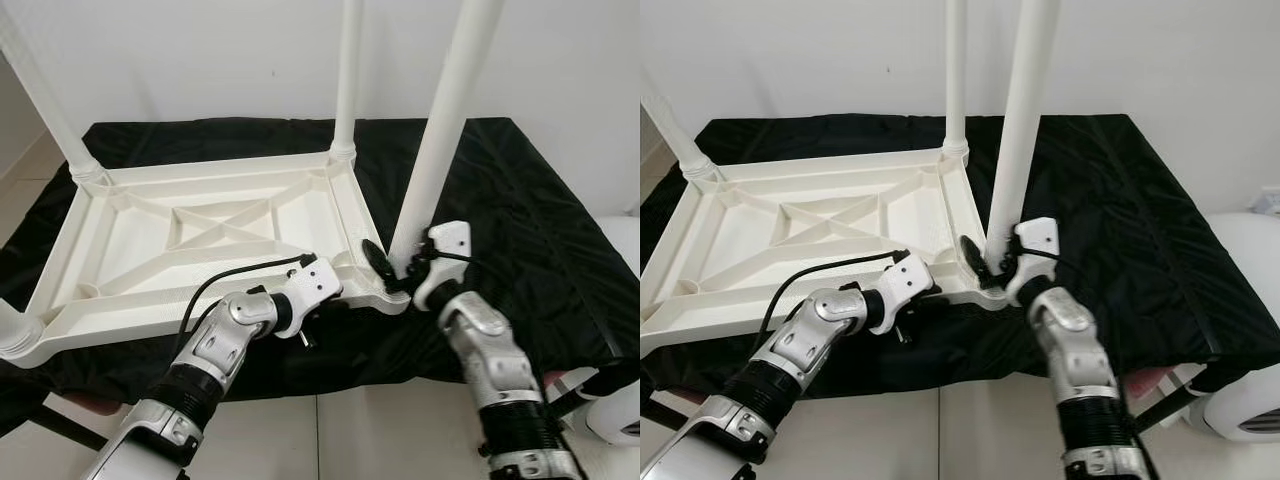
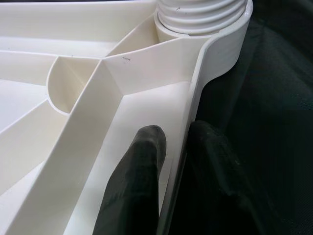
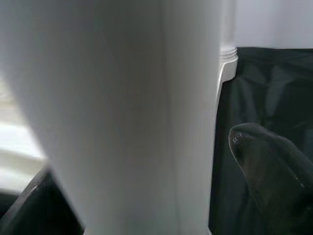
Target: Building children table
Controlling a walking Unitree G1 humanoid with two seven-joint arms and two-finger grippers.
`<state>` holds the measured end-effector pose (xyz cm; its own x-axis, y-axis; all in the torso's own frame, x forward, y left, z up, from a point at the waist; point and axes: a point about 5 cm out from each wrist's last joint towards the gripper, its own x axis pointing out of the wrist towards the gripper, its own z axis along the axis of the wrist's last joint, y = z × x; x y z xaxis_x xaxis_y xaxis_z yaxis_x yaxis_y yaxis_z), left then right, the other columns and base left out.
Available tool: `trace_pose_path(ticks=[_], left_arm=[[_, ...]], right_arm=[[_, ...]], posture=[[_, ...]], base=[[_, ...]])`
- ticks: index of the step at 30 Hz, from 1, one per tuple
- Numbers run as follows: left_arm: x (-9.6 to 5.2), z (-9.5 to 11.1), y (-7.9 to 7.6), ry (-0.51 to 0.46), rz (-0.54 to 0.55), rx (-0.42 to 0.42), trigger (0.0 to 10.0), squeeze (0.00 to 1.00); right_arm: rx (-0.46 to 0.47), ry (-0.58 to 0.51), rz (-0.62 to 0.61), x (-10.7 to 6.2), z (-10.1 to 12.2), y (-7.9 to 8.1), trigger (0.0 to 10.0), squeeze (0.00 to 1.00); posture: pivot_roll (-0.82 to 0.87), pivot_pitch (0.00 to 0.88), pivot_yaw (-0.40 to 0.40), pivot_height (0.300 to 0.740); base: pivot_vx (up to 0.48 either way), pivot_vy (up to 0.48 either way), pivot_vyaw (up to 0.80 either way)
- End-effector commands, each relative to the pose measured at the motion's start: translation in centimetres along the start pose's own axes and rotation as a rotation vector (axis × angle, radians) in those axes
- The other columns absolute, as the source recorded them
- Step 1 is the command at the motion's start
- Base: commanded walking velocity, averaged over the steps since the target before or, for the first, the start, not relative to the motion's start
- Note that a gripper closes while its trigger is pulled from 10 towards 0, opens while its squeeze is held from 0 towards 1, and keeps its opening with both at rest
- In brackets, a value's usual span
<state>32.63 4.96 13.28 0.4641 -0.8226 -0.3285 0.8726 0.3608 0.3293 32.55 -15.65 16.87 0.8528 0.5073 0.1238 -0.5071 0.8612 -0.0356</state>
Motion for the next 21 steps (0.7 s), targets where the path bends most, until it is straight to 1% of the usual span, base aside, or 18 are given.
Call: trace_pose_path(ticks=[1, 3, 4, 7, 11, 17, 18, 20, 21], left_arm=[[0.6, -0.3, -1.2, 0.020, -0.094, 0.012, 10.0, 0.00], [0.6, -0.3, -1.1, 0.019, -0.094, 0.012, 10.0, 0.00], [0.6, -0.3, -1.1, 0.019, -0.094, 0.012, 10.0, 0.00], [0.7, -0.2, -1.0, 0.018, -0.094, 0.015, 10.0, 0.00], [0.7, -0.1, -1.0, 0.017, -0.093, 0.016, 10.0, 0.00], [0.8, -0.1, -1.0, 0.016, -0.094, 0.016, 10.0, 0.00], [0.7, -0.1, -1.0, 0.015, -0.095, 0.016, 10.0, 0.00], [0.7, -0.1, -1.0, 0.016, -0.095, 0.016, 10.0, 0.00], [0.7, -0.1, -1.0, 0.016, -0.095, 0.016, 10.0, 0.00]], right_arm=[[-0.003, 0.030, 0.123, 0.0, -0.3, 0.2, 10.0, 0.00], [-0.009, 0.054, 0.176, -0.2, -0.5, 0.0, 10.0, 0.00], [-0.009, 0.054, 0.176, -0.2, -0.5, 0.0, 10.0, 0.00], [-0.009, 0.098, 0.291, -0.5, -0.7, -0.3, 10.0, 0.00], [-0.015, 0.118, 0.334, -0.5, -0.8, -0.7, 10.0, 0.00], [-0.023, 0.122, 0.347, -0.3, -0.8, -1.2, 10.0, 0.00], [-0.026, 0.132, 0.356, -0.2, -0.8, -1.7, 10.0, 0.00], [-0.028, 0.134, 0.362, -0.2, -0.8, -1.9, 10.0, 0.00], [-0.033, 0.134, 0.361, -0.1, -0.7, -2.1, 7.1, 0.00]], posture=[[-0.12, 0.065, 0.053, 0.740], [-0.12, 0.065, 0.053, 0.740], [-0.12, 0.065, 0.053, 0.740], [-0.12, 0.067, 0.055, 0.740], [-0.11, 0.067, 0.055, 0.740], [-0.11, 0.068, 0.054, 0.740], [-0.11, 0.068, 0.055, 0.740], [-0.11, 0.068, 0.055, 0.740], [-0.11, 0.069, 0.055, 0.740]], base=[[0.000, 0.000, 0.00], [0.000, 0.000, 0.00], [0.000, 0.000, 0.00], [0.000, 0.000, 0.00], [0.000, 0.000, 0.00], [0.000, 0.000, 0.00], [0.000, 0.000, 0.00], [0.000, 0.000, 0.00], [0.000, 0.000, 0.00]])
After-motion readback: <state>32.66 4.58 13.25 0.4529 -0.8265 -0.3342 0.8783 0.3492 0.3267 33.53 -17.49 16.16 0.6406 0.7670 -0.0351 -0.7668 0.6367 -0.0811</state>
